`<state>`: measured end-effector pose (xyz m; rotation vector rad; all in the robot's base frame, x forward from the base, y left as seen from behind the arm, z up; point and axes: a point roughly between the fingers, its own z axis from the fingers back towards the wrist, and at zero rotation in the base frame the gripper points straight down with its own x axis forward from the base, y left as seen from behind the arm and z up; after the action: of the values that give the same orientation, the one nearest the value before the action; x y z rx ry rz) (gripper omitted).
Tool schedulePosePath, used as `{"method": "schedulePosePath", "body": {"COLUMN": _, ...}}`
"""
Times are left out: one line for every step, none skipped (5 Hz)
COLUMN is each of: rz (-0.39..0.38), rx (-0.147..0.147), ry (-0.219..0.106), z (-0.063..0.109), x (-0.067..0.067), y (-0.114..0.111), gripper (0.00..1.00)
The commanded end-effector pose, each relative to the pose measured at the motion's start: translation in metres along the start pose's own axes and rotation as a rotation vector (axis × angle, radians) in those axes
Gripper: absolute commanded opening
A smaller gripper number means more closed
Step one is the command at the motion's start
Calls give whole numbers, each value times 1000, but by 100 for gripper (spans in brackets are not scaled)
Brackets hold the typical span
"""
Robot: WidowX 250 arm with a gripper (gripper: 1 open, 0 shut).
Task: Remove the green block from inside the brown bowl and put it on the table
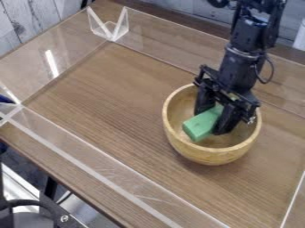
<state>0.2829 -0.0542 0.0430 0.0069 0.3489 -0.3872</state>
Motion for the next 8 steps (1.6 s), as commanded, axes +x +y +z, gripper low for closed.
{"method": "schedulePosePath", "body": {"rz": 10, "rx": 26, "ry": -54, "z": 17, "x": 11, "y": 1, "gripper": 0}}
{"method": "schedulePosePath", "body": {"rz": 9, "rx": 35, "ry": -59, "z": 19, "x": 10, "y": 2, "gripper": 0}}
{"method": "schedulePosePath", "body": {"rz": 8, "rx": 44, "ry": -65, "z": 21, "x": 10, "y": 4, "gripper": 0}}
{"method": "schedulePosePath", "body": {"rz": 10, "rx": 30, "ry": -70, "z": 21, "x": 8, "y": 6, "gripper": 0}}
{"method": "schedulePosePath", "body": {"rz": 12, "rx": 17, "ry": -75, "z": 21, "x": 7, "y": 8, "gripper": 0}}
{"method": "schedulePosePath", "body": {"rz": 18, "rx": 2, "ry": -110, "z": 32, "x": 2, "y": 11, "gripper": 0}}
{"method": "schedulePosePath", "body": {"rz": 27, "rx": -11, "ry": -155, "z": 48, "x": -3, "y": 15, "gripper": 0}}
{"method": "schedulePosePath", "body": {"rz": 72, "rx": 55, "ry": -199, "z": 64, "x": 3, "y": 35, "gripper": 0}}
